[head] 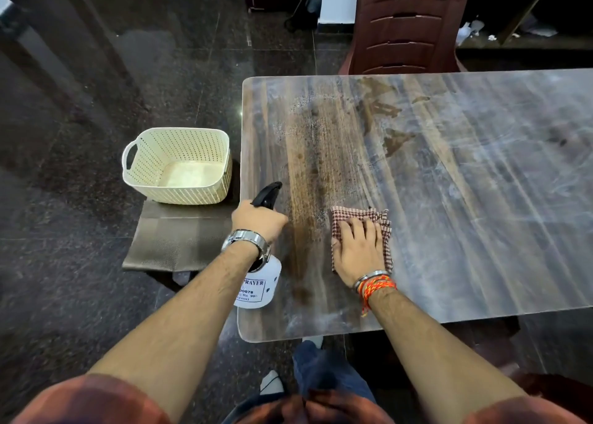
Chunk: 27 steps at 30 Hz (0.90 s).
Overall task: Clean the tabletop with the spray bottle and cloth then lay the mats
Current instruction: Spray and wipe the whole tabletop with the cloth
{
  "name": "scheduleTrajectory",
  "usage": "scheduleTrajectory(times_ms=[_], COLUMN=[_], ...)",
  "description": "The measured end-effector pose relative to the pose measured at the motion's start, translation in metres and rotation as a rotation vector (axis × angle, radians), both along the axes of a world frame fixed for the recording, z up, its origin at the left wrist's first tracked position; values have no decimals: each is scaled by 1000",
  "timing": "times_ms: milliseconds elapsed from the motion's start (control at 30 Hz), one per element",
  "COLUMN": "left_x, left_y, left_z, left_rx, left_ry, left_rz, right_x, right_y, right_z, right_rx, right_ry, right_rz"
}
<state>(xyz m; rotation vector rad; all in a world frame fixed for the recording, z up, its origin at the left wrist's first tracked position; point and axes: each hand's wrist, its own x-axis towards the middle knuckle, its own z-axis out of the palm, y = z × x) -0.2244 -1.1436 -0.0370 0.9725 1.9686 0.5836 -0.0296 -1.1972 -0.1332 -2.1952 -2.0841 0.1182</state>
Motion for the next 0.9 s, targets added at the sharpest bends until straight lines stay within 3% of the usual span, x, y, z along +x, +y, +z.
scheduleTrajectory(times_ms=[267,400,533,633,733,900], left_x=[11,12,6,0,-8,-23], left_y=[71,98,121,138,157,209], left_z=[-9,-9,-15,-16,-22,-22], left_rx=[-3,-21,-2,-61,-57,59], left_ry=[35,13,74,-2,34,24], left_rz=[-24,-57,48,-4,-37,-31], right_x=[1,8,16,15,-3,-63], right_y=[67,102,136,169,201,248], right_z=[-15,-14,-20,-23,-22,-22], right_rx=[29,31,-9,-45,-58,-84], right_ry=[159,162,163,163,122,118], right_rz=[-94,-108,-34,-6,-37,209])
